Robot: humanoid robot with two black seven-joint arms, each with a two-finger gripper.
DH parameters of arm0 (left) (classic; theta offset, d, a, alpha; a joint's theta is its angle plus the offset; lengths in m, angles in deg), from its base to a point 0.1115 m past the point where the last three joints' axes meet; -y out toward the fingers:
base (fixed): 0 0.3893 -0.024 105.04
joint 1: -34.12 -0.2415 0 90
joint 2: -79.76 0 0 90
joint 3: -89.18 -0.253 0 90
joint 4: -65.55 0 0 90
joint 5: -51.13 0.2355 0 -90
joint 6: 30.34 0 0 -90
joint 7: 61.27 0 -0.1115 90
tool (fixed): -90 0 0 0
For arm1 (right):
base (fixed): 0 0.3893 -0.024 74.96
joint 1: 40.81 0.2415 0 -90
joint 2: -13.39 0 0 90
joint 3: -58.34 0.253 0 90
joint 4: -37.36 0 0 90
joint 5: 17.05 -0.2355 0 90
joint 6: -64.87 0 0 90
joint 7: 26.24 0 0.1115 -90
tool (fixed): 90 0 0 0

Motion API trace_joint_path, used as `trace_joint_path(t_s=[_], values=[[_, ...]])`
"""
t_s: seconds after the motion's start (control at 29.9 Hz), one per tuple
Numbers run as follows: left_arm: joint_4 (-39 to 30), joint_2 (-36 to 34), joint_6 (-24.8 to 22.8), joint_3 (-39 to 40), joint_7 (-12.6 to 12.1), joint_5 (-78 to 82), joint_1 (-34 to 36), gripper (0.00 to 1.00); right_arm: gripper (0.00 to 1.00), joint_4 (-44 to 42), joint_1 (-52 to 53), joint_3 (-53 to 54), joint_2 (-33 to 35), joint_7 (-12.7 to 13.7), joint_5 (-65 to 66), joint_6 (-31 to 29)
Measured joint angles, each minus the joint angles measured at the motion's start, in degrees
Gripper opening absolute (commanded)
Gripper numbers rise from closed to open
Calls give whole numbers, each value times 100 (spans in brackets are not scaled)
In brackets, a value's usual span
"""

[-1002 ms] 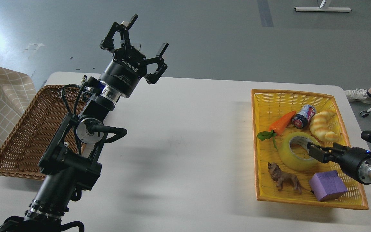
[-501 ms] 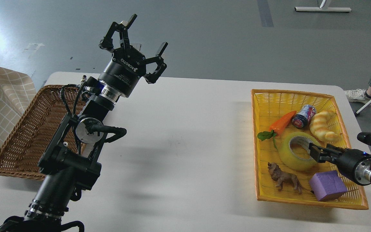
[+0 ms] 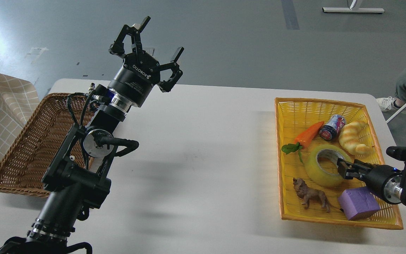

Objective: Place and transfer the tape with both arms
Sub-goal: 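Grasp the yellow tape roll through its hole with the right gripper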

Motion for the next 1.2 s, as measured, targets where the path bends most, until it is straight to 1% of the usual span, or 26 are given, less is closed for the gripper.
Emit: trace_joint_path(t_s=[0.07,0.1,0.17,0.3,0.8,0.84,0.87,1.0,1.14,1.17,1.2], values=[[0,0,6,0,2,5,0,98,47,0,33,-29,-9,3,0,0],[0,0,7,-1,1,6,0,98,43,0,42,-34,-13,6,0,0],[0,0,8,-1,2,6,0,98,41,0,51,-40,-16,6,0,0],[0,0,8,0,1,6,0,98,34,3,55,-49,-16,5,0,0],[61,0,-1,8,1,15,8,98,34,19,47,-59,-1,1,-18,0],[61,0,-1,7,1,15,10,98,32,18,40,-60,0,1,-18,0],[61,0,-1,7,1,15,13,98,28,18,35,-61,4,0,-18,0],[61,-7,5,7,-2,18,23,98,26,21,30,-62,29,-11,-20,0],[62,-9,22,7,-2,24,17,98,22,47,27,-62,34,-17,-34,0],[61,-9,25,7,-2,24,14,98,19,49,25,-62,34,-17,-34,0],[62,-9,30,7,-2,24,12,98,19,50,24,-62,34,-18,-34,0]])
